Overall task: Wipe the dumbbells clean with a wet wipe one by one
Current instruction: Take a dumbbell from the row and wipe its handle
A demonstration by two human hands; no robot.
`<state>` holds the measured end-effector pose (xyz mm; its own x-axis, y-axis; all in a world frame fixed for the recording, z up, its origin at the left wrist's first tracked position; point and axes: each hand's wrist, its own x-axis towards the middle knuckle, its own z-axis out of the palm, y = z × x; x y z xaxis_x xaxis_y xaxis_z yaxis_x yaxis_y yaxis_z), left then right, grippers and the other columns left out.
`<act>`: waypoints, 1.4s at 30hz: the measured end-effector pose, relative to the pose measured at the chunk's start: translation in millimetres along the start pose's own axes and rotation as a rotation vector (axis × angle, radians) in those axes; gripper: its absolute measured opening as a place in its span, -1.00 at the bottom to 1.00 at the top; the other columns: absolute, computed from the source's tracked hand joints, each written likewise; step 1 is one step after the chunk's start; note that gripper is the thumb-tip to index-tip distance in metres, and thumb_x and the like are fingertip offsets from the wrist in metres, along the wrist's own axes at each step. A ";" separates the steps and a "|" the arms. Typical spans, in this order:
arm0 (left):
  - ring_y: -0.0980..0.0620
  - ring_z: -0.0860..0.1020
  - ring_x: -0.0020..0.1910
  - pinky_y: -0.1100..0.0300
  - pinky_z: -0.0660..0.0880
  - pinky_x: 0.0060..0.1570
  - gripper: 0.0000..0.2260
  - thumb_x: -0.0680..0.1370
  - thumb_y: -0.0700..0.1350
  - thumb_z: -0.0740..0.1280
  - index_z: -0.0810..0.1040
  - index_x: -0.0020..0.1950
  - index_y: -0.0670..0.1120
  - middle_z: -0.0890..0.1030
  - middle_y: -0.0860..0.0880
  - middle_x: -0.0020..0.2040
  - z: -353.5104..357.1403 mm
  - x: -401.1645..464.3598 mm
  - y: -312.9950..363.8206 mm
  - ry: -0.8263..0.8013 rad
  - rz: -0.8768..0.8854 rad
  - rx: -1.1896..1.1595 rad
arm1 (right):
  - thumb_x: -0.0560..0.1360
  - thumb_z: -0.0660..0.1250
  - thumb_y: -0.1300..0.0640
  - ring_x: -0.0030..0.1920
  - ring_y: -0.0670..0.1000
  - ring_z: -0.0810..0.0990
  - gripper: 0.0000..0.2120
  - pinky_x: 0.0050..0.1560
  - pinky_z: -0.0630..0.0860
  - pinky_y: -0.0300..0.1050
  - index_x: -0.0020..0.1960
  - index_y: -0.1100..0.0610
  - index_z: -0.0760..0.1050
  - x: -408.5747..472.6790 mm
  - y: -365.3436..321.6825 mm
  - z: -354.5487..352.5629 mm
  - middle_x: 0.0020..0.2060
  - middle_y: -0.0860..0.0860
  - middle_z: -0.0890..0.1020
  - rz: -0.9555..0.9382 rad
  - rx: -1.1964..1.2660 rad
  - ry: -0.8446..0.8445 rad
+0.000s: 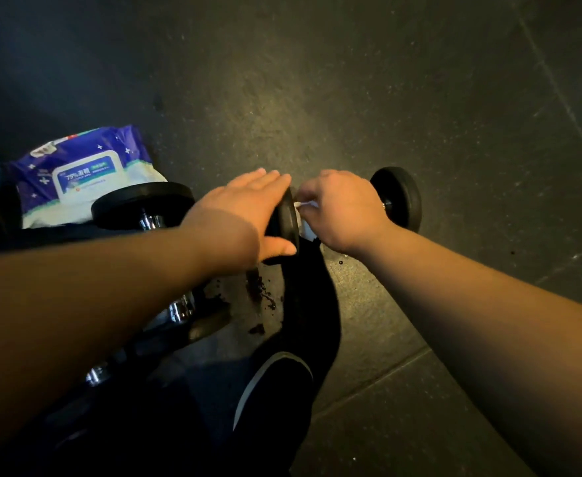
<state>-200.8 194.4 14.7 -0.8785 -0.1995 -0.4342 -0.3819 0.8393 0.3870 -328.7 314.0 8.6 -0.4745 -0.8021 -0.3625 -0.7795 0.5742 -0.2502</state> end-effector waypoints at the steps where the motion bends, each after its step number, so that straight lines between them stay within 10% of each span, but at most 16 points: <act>1: 0.02 0.07 0.58 0.02 0.14 0.51 -0.08 0.41 0.28 0.43 0.05 0.61 0.01 0.17 -0.03 0.60 -7.7 6.2 -2.6 -0.022 -0.012 -0.059 | 0.53 0.28 0.03 0.09 0.21 0.56 -0.81 0.04 0.50 0.08 0.07 -0.06 0.63 -1.1 0.1 1.6 -0.03 0.07 0.60 -0.022 -0.004 0.044; 6: -0.06 0.50 0.21 0.09 0.40 0.18 -0.47 0.45 0.16 0.44 0.42 0.37 0.04 0.49 -0.03 0.28 -18.1 14.1 -12.5 0.194 -0.051 -0.173 | 0.51 0.28 0.08 -0.04 0.22 0.55 -0.81 -0.11 0.46 0.07 0.00 0.06 0.65 -1.9 -0.9 13.8 -0.13 0.07 0.54 -0.022 0.025 0.263; 16: -0.17 0.47 0.29 -0.10 0.43 0.24 -0.63 0.64 0.04 0.17 0.44 0.41 -0.05 0.52 -0.10 0.31 -29.1 36.3 -14.2 0.353 -0.052 -0.008 | 0.53 0.30 0.10 -0.09 0.15 0.53 -0.84 -0.22 0.45 0.00 0.00 0.07 0.64 14.7 -7.3 24.9 -0.11 0.05 0.51 0.067 0.062 0.416; 24: -0.09 0.15 0.56 -0.06 0.25 0.46 -0.02 0.36 0.28 0.47 0.07 0.56 -0.15 0.15 -0.16 0.58 -36.7 40.5 -9.1 0.041 0.020 0.157 | 0.51 0.32 0.15 -0.11 0.17 0.54 -0.81 -0.21 0.48 0.01 0.07 0.07 0.65 20.8 -6.6 24.5 -0.11 0.07 0.50 0.077 0.134 0.438; 36: -0.12 0.42 0.36 -0.13 0.45 0.25 -0.17 0.33 0.23 0.52 0.26 0.44 -0.11 0.39 -0.08 0.41 -46.2 53.8 -15.3 0.016 0.001 0.102 | 0.57 0.27 0.13 -0.10 0.14 0.53 -0.78 -0.20 0.39 -0.06 0.11 0.08 0.66 27.8 -8.7 18.5 -0.12 0.04 0.47 0.106 0.161 0.410; 42: -0.04 0.33 0.36 0.02 0.36 0.31 -0.40 0.44 0.14 0.45 0.42 0.44 0.03 0.43 0.02 0.37 -15.8 12.5 -1.9 0.266 0.101 0.026 | 0.51 0.30 0.13 0.04 0.23 0.61 -0.80 -0.14 0.40 -0.09 0.04 0.06 0.67 32.2 -10.3 -10.6 -0.06 0.15 0.65 0.144 0.106 0.065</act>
<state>-215.6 182.4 21.3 -0.9573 -0.2372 -0.1650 -0.2845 0.8737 0.3945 -340.3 280.5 9.0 -0.6065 -0.7171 -0.3434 -0.6555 0.6955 -0.2945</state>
